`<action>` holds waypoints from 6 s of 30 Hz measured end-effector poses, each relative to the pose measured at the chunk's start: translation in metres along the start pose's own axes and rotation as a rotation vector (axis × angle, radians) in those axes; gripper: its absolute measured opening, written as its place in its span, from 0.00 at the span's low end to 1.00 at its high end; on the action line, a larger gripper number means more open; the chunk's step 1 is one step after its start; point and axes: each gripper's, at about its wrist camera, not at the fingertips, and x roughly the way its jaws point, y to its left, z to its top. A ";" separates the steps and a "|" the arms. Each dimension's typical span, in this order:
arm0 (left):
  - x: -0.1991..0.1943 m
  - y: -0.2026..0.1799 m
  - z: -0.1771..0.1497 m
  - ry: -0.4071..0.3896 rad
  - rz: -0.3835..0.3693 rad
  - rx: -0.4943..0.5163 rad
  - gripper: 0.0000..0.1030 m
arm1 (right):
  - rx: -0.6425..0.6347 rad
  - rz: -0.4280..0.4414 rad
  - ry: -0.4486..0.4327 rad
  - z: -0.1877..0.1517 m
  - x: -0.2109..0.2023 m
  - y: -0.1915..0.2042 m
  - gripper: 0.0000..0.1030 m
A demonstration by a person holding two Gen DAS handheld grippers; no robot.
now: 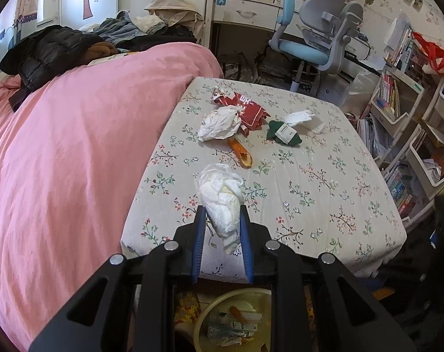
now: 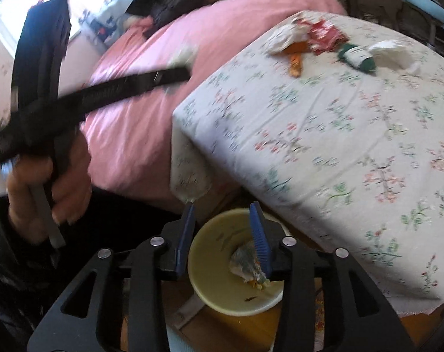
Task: Collect trash
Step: 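Carry the orange peel into the yellow bin and open the right gripper while the left holds the white tissue, then lower the white tissue into the yellow bin and open the left gripper, then move both open grippers back over the table toward the white plastic bag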
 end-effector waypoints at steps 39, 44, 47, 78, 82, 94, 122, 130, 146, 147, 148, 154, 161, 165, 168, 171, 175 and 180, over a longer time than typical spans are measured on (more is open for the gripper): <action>0.001 -0.082 -0.096 0.234 0.024 0.339 0.62 | 0.144 -0.154 -0.344 0.020 -0.075 -0.039 0.61; -0.009 -0.079 -0.088 0.144 0.060 0.324 0.71 | 0.147 -0.164 -0.345 0.021 -0.075 -0.039 0.63; -0.013 -0.078 -0.083 0.098 0.076 0.314 0.72 | 0.141 -0.181 -0.343 0.022 -0.073 -0.039 0.65; -0.030 -0.030 -0.007 -0.209 0.239 0.079 0.88 | 0.100 -0.353 -0.441 0.045 -0.086 -0.037 0.77; -0.028 -0.025 0.010 -0.235 0.255 0.095 0.89 | 0.031 -0.398 -0.452 0.073 -0.095 -0.034 0.81; 0.001 0.002 0.057 -0.235 0.288 0.105 0.91 | 0.010 -0.442 -0.450 0.116 -0.089 -0.058 0.84; 0.027 0.005 0.069 -0.172 0.269 0.092 0.92 | 0.003 -0.415 -0.364 0.117 -0.069 -0.056 0.85; 0.032 0.005 0.070 -0.157 0.265 0.088 0.92 | -0.002 -0.413 -0.348 0.120 -0.062 -0.055 0.85; 0.053 0.032 0.072 -0.036 0.272 -0.023 0.92 | -0.051 -0.469 -0.251 0.136 -0.024 -0.068 0.85; 0.054 0.032 0.072 -0.030 0.271 -0.022 0.92 | -0.056 -0.475 -0.237 0.139 -0.018 -0.072 0.85; 0.056 0.031 0.072 -0.025 0.269 -0.019 0.92 | -0.056 -0.481 -0.223 0.142 -0.013 -0.075 0.85; 0.070 0.019 0.076 0.000 0.233 0.023 0.92 | 0.041 -0.426 -0.185 0.150 -0.001 -0.102 0.85; 0.094 0.007 0.085 0.025 0.241 0.073 0.92 | 0.061 -0.412 -0.185 0.153 -0.006 -0.108 0.85; 0.099 0.002 0.089 0.027 0.235 0.085 0.92 | 0.032 -0.431 -0.175 0.154 -0.003 -0.107 0.85; 0.103 -0.002 0.091 0.027 0.236 0.100 0.92 | 0.036 -0.425 -0.179 0.155 -0.004 -0.111 0.85; 0.108 -0.005 0.093 0.031 0.235 0.111 0.92 | 0.043 -0.423 -0.177 0.157 -0.002 -0.115 0.85; 0.115 -0.011 0.096 0.033 0.232 0.134 0.92 | 0.041 -0.425 -0.168 0.159 0.000 -0.119 0.85; 0.127 -0.020 0.099 0.042 0.235 0.173 0.92 | 0.040 -0.427 -0.161 0.161 0.003 -0.124 0.85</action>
